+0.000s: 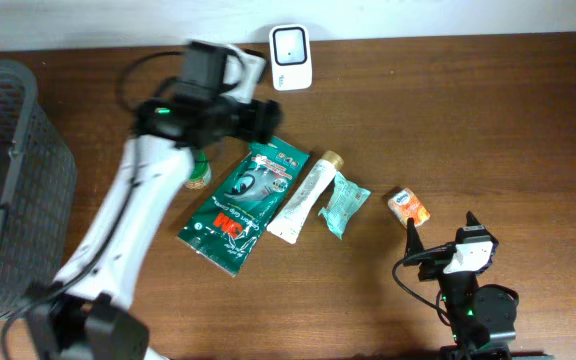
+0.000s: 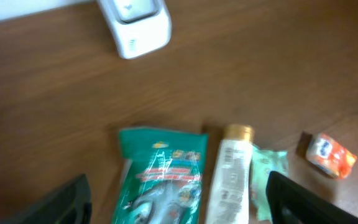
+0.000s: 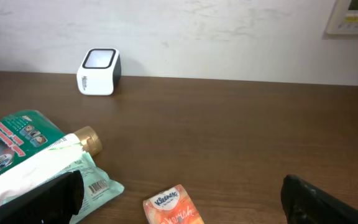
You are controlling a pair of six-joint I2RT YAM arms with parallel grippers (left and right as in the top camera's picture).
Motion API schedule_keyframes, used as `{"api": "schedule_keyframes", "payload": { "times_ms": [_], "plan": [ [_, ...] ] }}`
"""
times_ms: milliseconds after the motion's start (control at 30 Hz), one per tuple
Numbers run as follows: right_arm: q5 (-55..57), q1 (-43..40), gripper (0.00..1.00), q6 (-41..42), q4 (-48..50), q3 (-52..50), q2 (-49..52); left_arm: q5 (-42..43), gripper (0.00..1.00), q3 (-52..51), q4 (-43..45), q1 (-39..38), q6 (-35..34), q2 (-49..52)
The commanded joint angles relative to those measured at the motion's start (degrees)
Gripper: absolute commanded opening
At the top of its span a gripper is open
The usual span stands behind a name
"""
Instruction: Scan the item barcode
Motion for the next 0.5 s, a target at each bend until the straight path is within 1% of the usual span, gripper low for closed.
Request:
{"api": "schedule_keyframes", "payload": {
  "times_ms": [0, 100, 133, 167, 200, 267, 333, 367, 467],
  "plan": [
    [9.14, -0.28, 0.98, -6.84, 1.29, -0.42, -0.22, 2.95, 0.9, 0.57, -5.88, 12.41, 3.98, -3.65],
    [7.3, -0.26, 0.98, -6.82, 0.26, -0.42, -0.22, 3.15, 0.91, 0.57, -7.37, 19.67, 5.62, -3.56],
    [4.17, -0.26, 0.98, -6.67, 0.31, -0.42, -0.22, 3.15, 0.92, 0.57, -7.39, 20.94, 6.78, -3.56],
    [2.01, -0.26, 0.98, -6.67, 0.92, -0.42, -0.22, 3.1, 0.97, 0.57, -7.76, 21.99, 8.2, -3.56],
    [0.02, -0.26, 0.98, -6.64, 1.62, -0.39, -0.22, 3.1, 0.99, 0.57, -7.8, 22.45, 8.9, -3.52],
    [-1.55, -0.31, 0.99, -5.33, 1.55, 2.8, 0.68, 0.0, 0.99, 0.57, -7.78, 22.84, 9.01, -3.41],
    [-2.08, -0.31, 0.98, -5.35, 0.37, 8.22, 3.72, -0.83, 0.99, 0.57, -8.04, 22.84, 9.03, -3.41],
    [-2.08, -0.31, 0.98, -5.38, -1.86, 12.2, 6.73, -0.83, 0.99, 0.57, -8.15, 22.84, 9.03, -3.41],
    [-2.01, -0.31, 0.98, -5.62, -14.05, 27.08, 22.01, -0.81, 0.99, 0.57, -8.87, 22.84, 9.03, -3.41]
  ]
}}
